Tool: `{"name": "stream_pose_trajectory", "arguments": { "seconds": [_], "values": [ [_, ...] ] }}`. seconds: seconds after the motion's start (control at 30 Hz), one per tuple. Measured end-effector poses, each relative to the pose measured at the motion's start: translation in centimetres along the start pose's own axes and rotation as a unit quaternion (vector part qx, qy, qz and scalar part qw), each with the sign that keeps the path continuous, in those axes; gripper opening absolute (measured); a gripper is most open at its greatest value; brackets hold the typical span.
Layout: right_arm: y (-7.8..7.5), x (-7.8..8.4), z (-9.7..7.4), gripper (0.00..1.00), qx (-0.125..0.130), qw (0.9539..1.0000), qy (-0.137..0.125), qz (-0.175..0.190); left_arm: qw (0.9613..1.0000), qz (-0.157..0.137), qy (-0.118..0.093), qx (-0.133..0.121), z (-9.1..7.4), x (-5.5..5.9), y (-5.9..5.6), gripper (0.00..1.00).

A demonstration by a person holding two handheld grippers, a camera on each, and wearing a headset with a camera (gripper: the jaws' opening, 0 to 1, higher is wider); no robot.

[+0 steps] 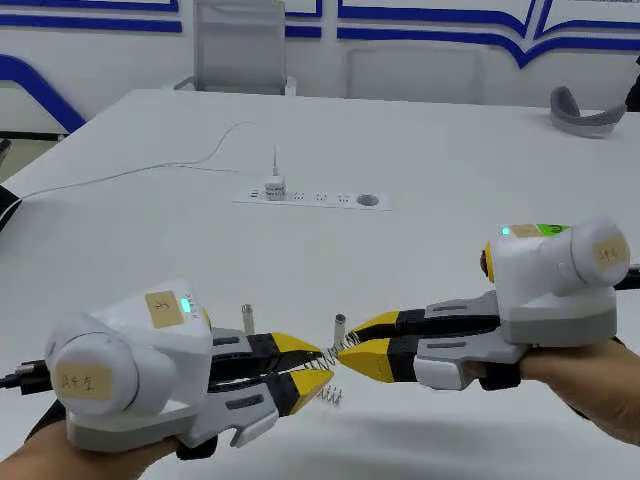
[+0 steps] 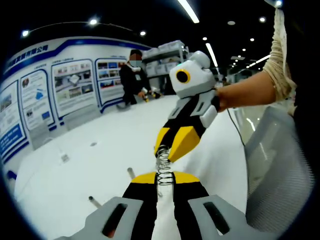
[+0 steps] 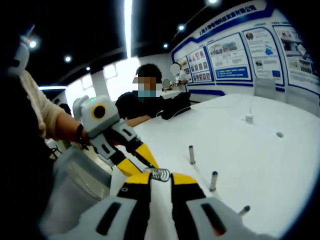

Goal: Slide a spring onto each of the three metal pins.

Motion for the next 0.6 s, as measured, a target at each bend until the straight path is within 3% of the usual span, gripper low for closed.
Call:
{"name": "stream_pose_trajectory", "arguments": {
  "seconds": [0.6],
  "values": [
    [1.9, -2.3, 1.2, 0.12, -0.016, 0.9993, -0.01, -0.034, 0.9998, -0.01, 0.005, -0.015, -0.3, 0.7, 0.4, 0.1]
  ]
}}
Point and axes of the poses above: the centre of the closed fingertips' face, and the gripper's own axes: z roughly forward along the fingers, y roughly to its left, x roughly out of its underside, the point moved 2 cm from there along -z, roughly backward along the fingers, and after that the axes turned 11 degrees about y, right-handed, at the moved point
